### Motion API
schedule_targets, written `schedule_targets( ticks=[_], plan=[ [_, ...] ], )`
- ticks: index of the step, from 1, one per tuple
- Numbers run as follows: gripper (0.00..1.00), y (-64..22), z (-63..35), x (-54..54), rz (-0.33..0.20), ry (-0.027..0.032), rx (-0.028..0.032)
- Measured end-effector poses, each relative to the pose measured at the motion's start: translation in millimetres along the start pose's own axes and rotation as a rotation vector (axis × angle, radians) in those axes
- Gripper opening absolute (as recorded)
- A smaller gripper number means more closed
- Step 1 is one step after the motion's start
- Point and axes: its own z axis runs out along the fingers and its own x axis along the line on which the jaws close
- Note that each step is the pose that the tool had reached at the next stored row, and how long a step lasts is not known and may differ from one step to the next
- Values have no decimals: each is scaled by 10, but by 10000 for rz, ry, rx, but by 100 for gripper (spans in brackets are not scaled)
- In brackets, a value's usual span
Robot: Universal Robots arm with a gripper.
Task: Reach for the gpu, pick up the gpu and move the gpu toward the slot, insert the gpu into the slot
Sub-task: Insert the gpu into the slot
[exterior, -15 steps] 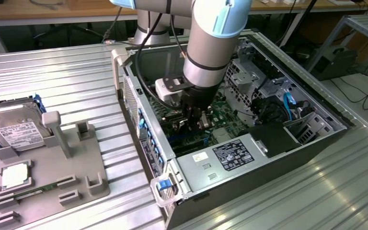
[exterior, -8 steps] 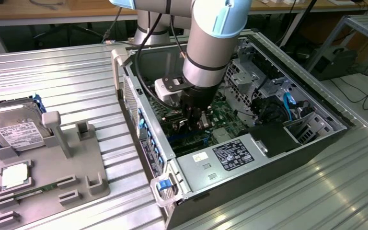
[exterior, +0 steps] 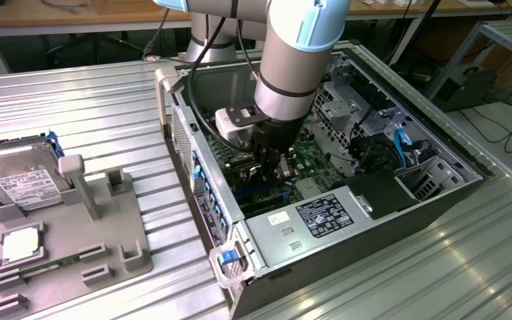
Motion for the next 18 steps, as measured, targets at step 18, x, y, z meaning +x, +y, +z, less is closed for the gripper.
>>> schedule_targets(
  ticks=[18],
  plan=[
    [28,-6,-4,-4,0,2,-1]
  ],
)
